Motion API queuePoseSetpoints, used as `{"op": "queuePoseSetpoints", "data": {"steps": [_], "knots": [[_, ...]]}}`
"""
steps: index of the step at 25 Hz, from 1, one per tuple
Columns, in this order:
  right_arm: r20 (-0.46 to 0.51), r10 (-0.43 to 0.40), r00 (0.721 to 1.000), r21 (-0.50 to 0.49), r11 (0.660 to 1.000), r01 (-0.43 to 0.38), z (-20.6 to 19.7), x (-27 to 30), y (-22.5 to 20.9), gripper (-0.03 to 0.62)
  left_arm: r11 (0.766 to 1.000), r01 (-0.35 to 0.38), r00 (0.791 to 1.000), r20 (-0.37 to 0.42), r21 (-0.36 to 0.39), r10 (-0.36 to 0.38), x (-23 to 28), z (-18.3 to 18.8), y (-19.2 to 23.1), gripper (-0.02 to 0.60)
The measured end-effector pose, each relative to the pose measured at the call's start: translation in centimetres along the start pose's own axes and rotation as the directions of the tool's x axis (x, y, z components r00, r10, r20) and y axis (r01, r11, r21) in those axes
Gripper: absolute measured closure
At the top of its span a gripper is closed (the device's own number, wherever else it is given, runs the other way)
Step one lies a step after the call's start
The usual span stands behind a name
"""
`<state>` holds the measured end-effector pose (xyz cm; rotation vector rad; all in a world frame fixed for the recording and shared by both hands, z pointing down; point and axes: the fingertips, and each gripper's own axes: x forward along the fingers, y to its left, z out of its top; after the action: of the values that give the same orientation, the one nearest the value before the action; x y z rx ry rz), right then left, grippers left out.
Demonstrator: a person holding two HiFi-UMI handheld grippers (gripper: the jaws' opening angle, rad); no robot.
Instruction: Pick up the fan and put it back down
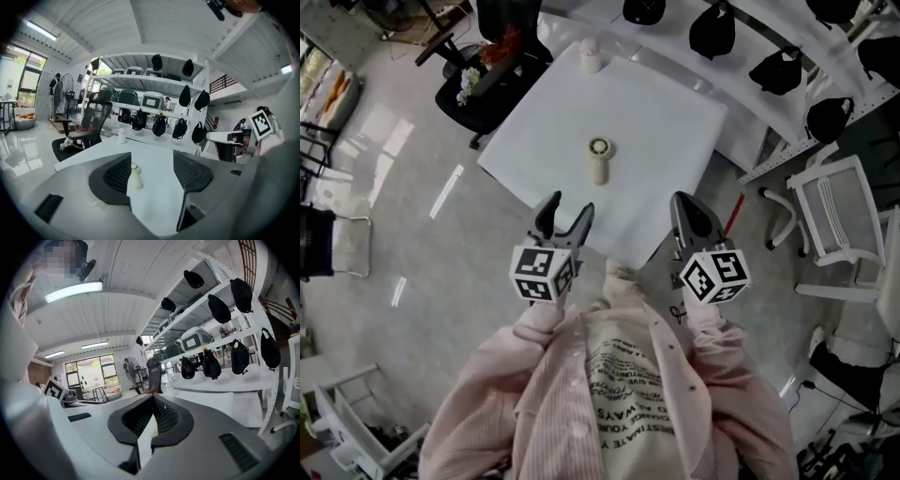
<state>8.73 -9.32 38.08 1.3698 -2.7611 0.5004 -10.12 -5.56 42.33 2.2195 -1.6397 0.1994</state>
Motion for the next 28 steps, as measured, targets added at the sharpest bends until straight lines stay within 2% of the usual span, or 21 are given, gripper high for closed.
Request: {"op": "queuePoseSetpoints", "data": {"steps": [16,21,28], "knots": [[-0.076,0.117,0.990,0.042,0.993,-0.114,-0.4,9.2,-4.7,0.595,0.997,-0.072,0.986,-0.152,-0.038,0.065,9.4,-1.8,2.3,0.308],[-0.100,0.139,0.985,0.057,0.989,-0.134,-1.2,11.3,-5.0,0.595,0.995,-0.087,0.973,-0.217,-0.051,0.074,11.9,-3.0,3.3,0.308],[-0.130,0.133,0.983,0.105,0.987,-0.120,-2.9,13.3,-5.5,0.595,0.991,-0.100,0.944,-0.323,-0.087,0.067,15.0,-5.6,4.4,0.308]]}}
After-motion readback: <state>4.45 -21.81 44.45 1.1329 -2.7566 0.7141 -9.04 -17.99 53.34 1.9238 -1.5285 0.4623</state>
